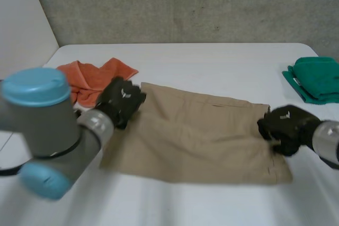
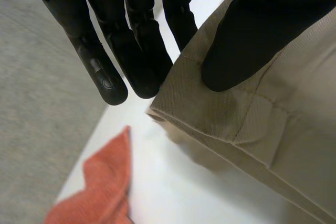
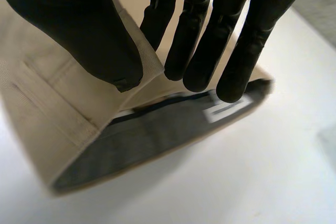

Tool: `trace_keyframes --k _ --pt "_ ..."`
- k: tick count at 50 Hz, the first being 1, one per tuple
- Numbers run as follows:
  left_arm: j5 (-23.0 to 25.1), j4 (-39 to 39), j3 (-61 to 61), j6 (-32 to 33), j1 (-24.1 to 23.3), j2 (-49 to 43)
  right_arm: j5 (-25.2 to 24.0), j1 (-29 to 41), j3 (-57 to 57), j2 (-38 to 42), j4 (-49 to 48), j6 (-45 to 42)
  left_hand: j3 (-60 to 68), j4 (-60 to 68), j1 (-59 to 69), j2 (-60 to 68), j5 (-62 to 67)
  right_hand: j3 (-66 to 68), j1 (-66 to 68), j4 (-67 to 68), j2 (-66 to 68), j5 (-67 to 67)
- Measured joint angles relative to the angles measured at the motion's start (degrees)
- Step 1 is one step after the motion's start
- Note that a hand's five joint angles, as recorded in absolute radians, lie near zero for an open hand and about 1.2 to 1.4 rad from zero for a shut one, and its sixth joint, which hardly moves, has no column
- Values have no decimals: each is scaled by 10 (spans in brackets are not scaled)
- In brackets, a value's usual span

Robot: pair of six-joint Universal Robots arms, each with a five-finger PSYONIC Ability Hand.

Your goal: Fold the laundry.

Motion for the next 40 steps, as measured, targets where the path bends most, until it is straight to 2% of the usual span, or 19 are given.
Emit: trace_keyframes --k 5,8,9,11,15,20,21,22,23,24,25,26,28,35,40 --pt "-21 40 127 -1 -6 -115 60 38 -76 67 -65 45 0 0 0 0 0 0 0 0 0 2" --pt "-24 47 158 -1 -8 -142 74 46 -92 82 -75 49 0 0 0 0 0 0 0 0 0 3" --pt "-28 62 214 1 -9 -189 109 60 -130 116 -105 55 0 0 0 0 0 0 0 0 0 3" --pt "-29 66 231 2 -10 -203 119 64 -141 127 -116 56 0 0 0 0 0 0 0 0 0 3" --pt "-32 83 342 5 -10 -294 169 84 -208 196 -192 53 0 0 0 0 0 0 0 0 0 3" --pt "-35 88 422 6 -10 -355 188 91 -233 225 -216 50 0 0 0 0 0 0 0 0 0 3" --pt "-38 89 460 6 -10 -382 228 101 -277 275 -243 45 0 0 0 0 0 0 0 0 0 3" --pt "-39 90 476 6 -10 -395 236 103 -286 284 -246 45 0 0 0 0 0 0 0 0 0 3" --pt "-41 91 499 5 -11 -412 254 107 -307 304 -250 44 -128 -130 -131 -141 -116 -152 -132 -153 -151 -140" --pt "-42 91 509 4 -12 -420 261 108 -316 313 -251 44 -255 -261 -281 -272 -244 -245 -223 -246 -259 -229" --pt "-43 93 514 3 -13 -424 267 110 -322 318 -251 44 -316 -323 -351 -334 -305 -314 -291 -314 -317 -296" --pt "-43 97 516 1 -15 -428 274 111 -328 323 -251 45 -423 -433 -467 -430 -413 -448 -396 -448 -453 -431" --pt "-44 110 510 -4 -19 -424 280 113 -332 326 -251 50 -534 -543 -544 -543 -516 -536 -442 -536 -534 -519" --pt "-47 173 424 -45 -28 -351 279 111 -289 269 -255 87 -562 -570 -546 -569 -537 -554 -446 -547 -548 -536" --pt "-48 196 307 -89 -28 -250 251 109 -195 162 -245 115 -562 -570 -546 -570 -537 -554 -446 -547 -548 -536"
